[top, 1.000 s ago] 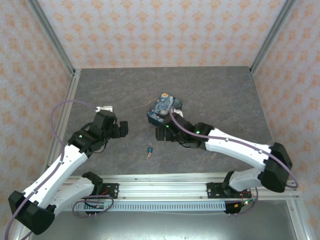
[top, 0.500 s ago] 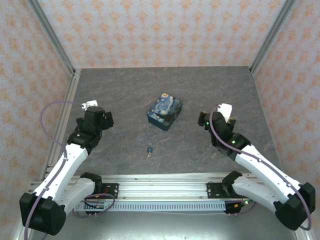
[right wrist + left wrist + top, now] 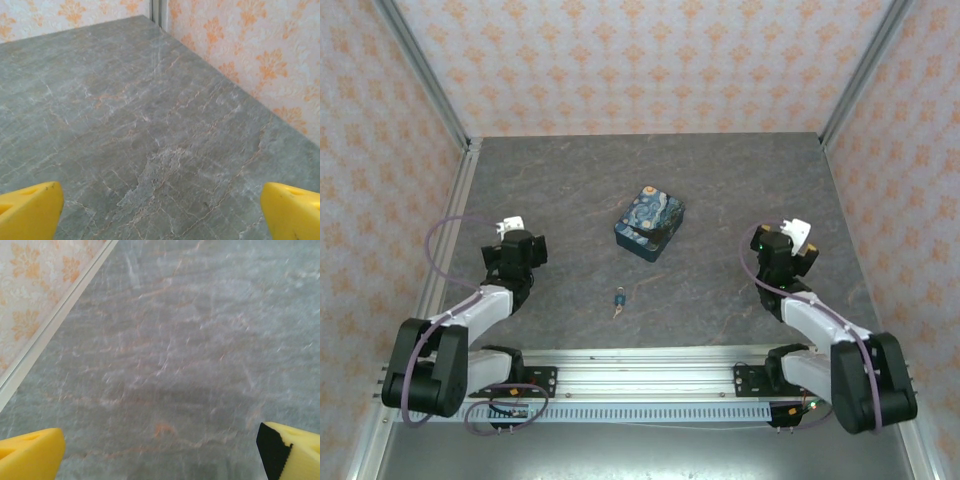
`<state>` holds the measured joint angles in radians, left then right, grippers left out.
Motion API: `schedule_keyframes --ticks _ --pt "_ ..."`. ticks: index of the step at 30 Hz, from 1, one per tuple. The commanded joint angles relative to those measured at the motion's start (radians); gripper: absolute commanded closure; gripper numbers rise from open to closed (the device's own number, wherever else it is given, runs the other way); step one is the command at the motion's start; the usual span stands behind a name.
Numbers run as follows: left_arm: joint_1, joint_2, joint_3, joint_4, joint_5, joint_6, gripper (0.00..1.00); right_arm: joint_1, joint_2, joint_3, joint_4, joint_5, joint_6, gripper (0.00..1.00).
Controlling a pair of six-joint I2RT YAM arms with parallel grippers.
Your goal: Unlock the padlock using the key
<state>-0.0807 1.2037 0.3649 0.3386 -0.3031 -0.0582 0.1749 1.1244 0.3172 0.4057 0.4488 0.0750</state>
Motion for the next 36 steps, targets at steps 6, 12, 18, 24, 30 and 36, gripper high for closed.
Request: schedule_keyframes --ticks 6,12,18,24,30,36 --pt "0.045 0.104 -0.018 0.376 0.138 0.036 0.0 -0.032 0.189 0.012 0.352 -0.082 -0.106 0.0" --pt "0.04 0.287 0.065 0.384 0.2 0.059 0.0 -0.057 0.383 -0.012 0.581 -0.16 -0.128 0.0" --pt "0.036 0.292 0.066 0.393 0.206 0.07 0.0 -0.112 0.397 0.082 0.412 -0.201 -0.077 0.0" --pt "0.035 0.293 0.065 0.398 0.205 0.069 0.0 -0.111 0.398 0.078 0.42 -0.2 -0.079 0.0" --pt "0.035 0.293 0.065 0.398 0.205 0.069 0.0 -0.11 0.397 0.079 0.42 -0.202 -0.081 0.0" --pt "0.035 0.293 0.065 0.398 0.205 0.07 0.0 -0.111 0.398 0.079 0.42 -0.201 -0.081 0.0"
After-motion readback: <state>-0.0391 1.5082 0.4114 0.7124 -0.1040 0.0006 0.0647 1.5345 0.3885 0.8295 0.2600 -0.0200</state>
